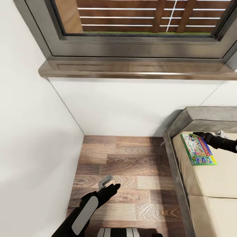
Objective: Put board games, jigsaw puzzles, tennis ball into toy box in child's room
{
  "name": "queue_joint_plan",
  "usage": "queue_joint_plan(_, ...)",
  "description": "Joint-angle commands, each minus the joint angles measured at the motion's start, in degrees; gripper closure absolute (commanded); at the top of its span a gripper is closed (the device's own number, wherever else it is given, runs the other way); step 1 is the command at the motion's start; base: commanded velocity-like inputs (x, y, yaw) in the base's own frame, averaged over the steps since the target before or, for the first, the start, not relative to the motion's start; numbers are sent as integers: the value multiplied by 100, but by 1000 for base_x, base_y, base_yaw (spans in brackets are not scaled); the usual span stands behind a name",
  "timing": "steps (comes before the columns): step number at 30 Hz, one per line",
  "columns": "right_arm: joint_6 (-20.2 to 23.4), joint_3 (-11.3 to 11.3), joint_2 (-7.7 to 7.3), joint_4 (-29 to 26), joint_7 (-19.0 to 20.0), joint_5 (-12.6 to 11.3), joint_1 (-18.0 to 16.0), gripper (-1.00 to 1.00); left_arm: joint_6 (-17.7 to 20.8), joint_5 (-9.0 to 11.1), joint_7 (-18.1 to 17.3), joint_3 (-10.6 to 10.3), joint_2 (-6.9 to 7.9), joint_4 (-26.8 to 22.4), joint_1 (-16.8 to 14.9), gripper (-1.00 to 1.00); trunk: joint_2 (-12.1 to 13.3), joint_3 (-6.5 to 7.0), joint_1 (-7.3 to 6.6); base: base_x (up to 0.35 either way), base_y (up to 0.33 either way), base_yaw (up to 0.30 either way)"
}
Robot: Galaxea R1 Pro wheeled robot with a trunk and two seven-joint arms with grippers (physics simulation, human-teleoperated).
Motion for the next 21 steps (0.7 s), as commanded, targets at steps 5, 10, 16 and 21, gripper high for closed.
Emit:
queue_joint_plan(5, 75, 1, -1, 7, -5, -15, 8, -100, 4, 38, 48, -8, 2, -6, -2, -100, -1, -4, 0, 0, 0, 15)
queue_joint_plan(10, 77, -2, -4, 7, 0, -15, 11, -100, 4, 28, 51, -4, 3, -3, -1, -100, -1, -4, 0, 0, 0, 7)
queue_joint_plan(16, 77, -4, -7, 7, 1, -15, 12, -100, 4, 23, 54, -2, 2, -1, 0, -100, -1, -4, 0, 0, 0, 3)
queue_joint_plan(21, 75, -5, -8, 7, 2, -15, 12, -100, 4, 21, 55, -1, 2, 0, 0, -100, -1, -4, 0, 0, 0, 1)
